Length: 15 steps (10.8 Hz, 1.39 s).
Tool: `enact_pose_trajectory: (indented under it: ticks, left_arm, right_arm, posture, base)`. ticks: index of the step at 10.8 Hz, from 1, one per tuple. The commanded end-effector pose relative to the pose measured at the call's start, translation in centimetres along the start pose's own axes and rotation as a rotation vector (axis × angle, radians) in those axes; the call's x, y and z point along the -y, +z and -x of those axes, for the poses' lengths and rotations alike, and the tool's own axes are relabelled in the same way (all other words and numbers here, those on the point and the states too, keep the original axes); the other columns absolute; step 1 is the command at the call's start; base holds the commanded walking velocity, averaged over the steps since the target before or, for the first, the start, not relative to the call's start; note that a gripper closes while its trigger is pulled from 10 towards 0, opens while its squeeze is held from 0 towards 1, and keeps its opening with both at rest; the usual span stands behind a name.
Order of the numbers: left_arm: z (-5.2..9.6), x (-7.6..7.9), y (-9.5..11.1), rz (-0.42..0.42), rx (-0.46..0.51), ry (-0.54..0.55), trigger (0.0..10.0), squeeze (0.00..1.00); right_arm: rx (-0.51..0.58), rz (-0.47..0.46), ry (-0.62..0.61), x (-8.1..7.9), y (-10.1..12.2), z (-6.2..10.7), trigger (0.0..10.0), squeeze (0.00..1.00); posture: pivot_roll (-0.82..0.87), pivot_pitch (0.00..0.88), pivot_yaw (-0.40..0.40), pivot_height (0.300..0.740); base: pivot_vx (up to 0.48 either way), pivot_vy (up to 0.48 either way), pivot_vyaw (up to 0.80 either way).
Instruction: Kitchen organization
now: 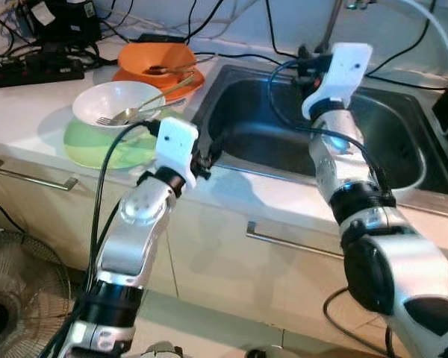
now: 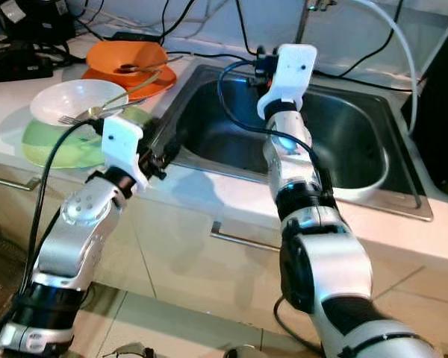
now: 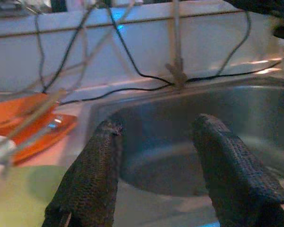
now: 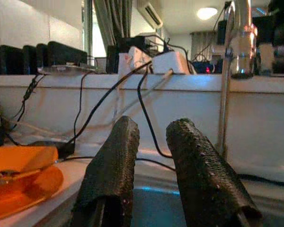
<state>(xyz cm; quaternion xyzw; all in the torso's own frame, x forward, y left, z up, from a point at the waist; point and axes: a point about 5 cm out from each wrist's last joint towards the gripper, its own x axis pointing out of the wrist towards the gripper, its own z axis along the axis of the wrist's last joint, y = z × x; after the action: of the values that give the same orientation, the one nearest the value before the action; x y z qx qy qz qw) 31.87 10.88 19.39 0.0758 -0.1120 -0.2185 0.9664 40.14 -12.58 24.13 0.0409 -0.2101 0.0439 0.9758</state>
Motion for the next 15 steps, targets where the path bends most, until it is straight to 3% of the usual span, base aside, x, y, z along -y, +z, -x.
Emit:
enact_pose_trajectory:
  ticks: [1, 2, 3, 4, 8, 9, 10, 15]
  left_arm:
    - [-0.4, -0.2, 0.6, -0.040, 0.018, 0.011, 10.0, 0.00]
    - [-0.9, -0.8, 1.5, -0.159, 0.020, 0.014, 10.0, 0.00]
    - [-1.1, -1.1, 1.9, -0.215, 0.023, 0.014, 10.0, 0.00]
    - [-1.7, -1.5, 2.8, -0.317, 0.030, 0.008, 10.0, 0.00]
    - [-2.6, -2.1, 2.8, -0.572, -0.045, -0.013, 10.0, 0.00]
    - [-2.9, -2.5, 2.5, -0.609, -0.074, 0.001, 10.0, 0.00]
    - [-4.0, -3.5, 2.1, -0.713, -0.141, 0.045, 10.0, 0.00]
    - [-5.3, -5.0, 2.1, -0.802, -0.219, 0.094, 10.0, 0.00]
  right_arm:
    - [0.018, -0.018, -0.002, 0.2, 0.3, 0.3, 10.0, 0.00]
    - [0.027, -0.056, 0.010, 0.0, 0.1, 1.8, 10.0, 0.00]
    - [0.026, -0.061, 0.017, -0.2, -0.1, 2.6, 10.0, 0.00]
    - [0.003, -0.058, 0.024, -0.5, -0.8, 4.9, 10.0, 0.00]
    - [-0.074, -0.118, 0.006, -1.3, -0.7, 7.9, 10.0, 0.00]
    - [-0.091, -0.126, 0.005, -1.5, -0.7, 8.2, 10.0, 0.00]
    - [-0.113, -0.144, 0.006, -2.0, -0.8, 8.6, 10.0, 0.00]
    - [-0.137, -0.160, -0.012, -2.0, -0.6, 8.9, 10.0, 0.00]
  posture:
    - [0.02, 0.046, -0.073, 0.719]
    - [0.02, 0.050, -0.075, 0.719]
    - [0.02, 0.051, -0.074, 0.719]
    - [0.01, 0.051, -0.073, 0.719]
    - [0.00, 0.030, -0.054, 0.719]
    - [0.00, 0.027, -0.053, 0.719]
    - [0.00, 0.025, -0.052, 0.719]
    - [0.00, 0.025, -0.045, 0.719]
  base:
    - [0.000, 0.000, 0.00]
    - [0.000, 0.000, 0.00]
    - [0.000, 0.000, 0.00]
    - [0.000, 0.000, 0.00]
    - [0.000, 0.000, 0.00]
    - [0.000, 0.000, 0.00]
    - [0.000, 0.000, 0.00]
    - [0.000, 0.000, 0.00]
